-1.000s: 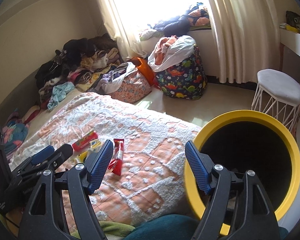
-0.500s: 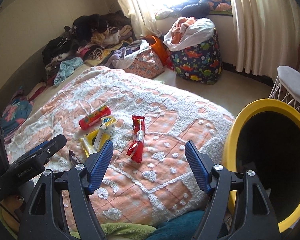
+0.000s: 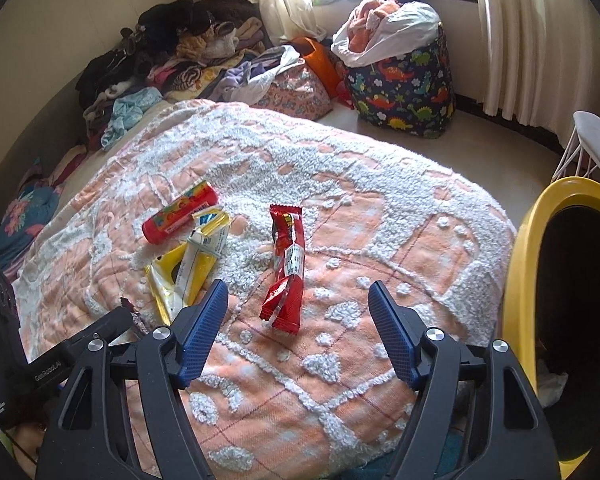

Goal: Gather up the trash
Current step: 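Grasp the chocolate bar wrapper with the left gripper while the right grasps the red wrapper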

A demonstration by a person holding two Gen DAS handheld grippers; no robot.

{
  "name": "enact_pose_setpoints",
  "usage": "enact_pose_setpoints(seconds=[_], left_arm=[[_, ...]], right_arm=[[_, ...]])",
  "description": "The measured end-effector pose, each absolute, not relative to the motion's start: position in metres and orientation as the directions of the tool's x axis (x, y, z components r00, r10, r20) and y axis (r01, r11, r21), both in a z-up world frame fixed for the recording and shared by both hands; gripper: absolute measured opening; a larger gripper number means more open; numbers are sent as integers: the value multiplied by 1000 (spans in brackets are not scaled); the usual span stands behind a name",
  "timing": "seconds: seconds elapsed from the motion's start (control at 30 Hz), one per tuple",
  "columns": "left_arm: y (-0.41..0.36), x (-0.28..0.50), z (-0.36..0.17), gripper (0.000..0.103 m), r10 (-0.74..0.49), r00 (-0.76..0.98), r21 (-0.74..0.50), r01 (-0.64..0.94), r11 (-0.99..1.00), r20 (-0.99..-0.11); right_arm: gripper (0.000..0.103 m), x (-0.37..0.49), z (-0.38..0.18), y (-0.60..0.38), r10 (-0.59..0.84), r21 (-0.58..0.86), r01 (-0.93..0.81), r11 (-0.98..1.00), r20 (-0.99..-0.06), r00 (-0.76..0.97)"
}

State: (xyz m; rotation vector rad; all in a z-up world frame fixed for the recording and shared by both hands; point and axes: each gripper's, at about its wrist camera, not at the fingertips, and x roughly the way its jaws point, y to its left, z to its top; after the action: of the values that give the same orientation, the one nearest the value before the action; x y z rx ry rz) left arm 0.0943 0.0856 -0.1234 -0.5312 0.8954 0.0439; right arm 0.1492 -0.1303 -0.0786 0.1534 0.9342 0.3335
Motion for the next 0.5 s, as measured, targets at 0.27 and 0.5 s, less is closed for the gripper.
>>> enact_pose_setpoints(seconds=[0.27, 0.5], left_arm=[[78, 100, -133, 52, -251, 618, -467, -214, 858, -745], [87, 104, -143, 40, -268, 611, -491, -230, 840, -745]], right_arm=[[35, 173, -110, -113, 369, 311, -201, 929, -812, 452], [16, 168, -114, -125, 402, 360, -178, 916, -798, 449]])
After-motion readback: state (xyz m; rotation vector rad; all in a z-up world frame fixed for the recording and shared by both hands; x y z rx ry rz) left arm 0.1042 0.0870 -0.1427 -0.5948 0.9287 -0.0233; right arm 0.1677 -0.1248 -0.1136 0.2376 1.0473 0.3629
